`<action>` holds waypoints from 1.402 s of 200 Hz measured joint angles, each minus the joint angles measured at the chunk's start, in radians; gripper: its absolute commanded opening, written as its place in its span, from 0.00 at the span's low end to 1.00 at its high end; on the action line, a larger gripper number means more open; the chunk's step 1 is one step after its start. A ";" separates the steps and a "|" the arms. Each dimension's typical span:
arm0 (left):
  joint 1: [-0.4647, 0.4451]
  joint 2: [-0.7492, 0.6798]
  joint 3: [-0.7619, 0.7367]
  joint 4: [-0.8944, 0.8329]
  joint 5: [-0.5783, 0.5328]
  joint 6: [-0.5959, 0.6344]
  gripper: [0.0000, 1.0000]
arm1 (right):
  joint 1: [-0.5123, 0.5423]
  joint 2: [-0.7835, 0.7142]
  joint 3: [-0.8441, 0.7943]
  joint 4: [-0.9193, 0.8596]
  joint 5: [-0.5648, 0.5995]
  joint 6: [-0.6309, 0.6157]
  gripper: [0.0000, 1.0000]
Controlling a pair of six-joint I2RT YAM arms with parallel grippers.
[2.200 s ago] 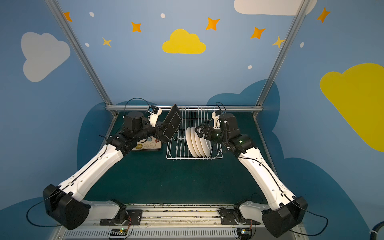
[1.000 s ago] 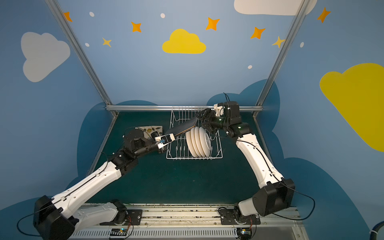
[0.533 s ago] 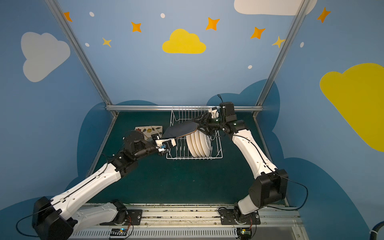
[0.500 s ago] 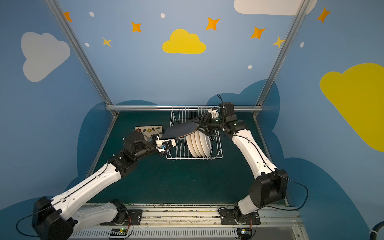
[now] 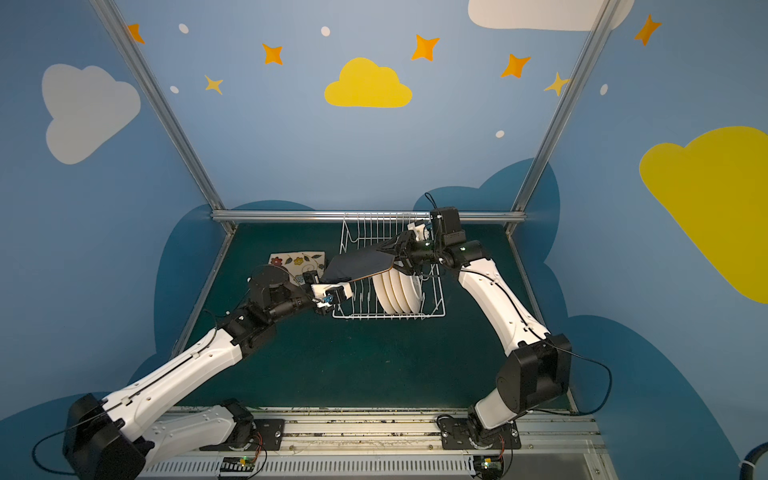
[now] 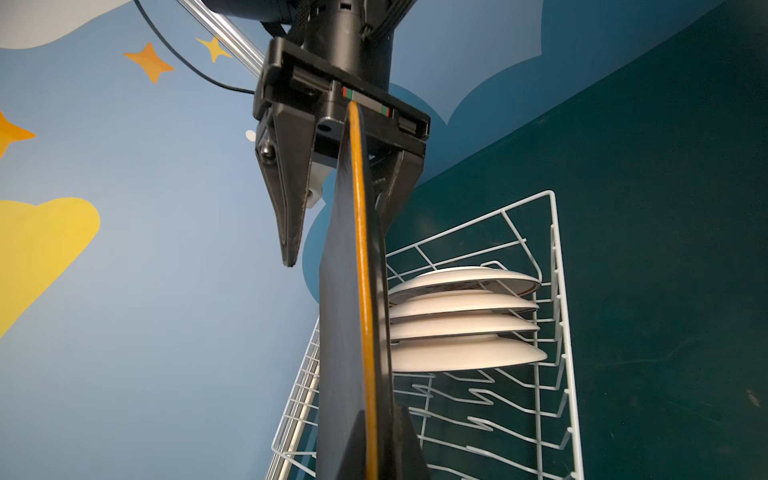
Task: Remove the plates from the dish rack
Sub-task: 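Lift the dark square plate up out of the rack with both grippers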
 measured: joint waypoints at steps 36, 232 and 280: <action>-0.003 0.000 -0.001 0.000 0.000 0.001 0.03 | 0.006 0.014 0.000 -0.001 -0.001 0.009 0.43; -0.012 0.018 0.000 0.043 -0.045 0.044 0.32 | -0.006 0.026 -0.077 0.099 -0.031 0.107 0.00; -0.012 0.018 0.002 0.106 -0.050 0.001 0.78 | -0.008 0.026 -0.090 0.169 -0.035 0.104 0.00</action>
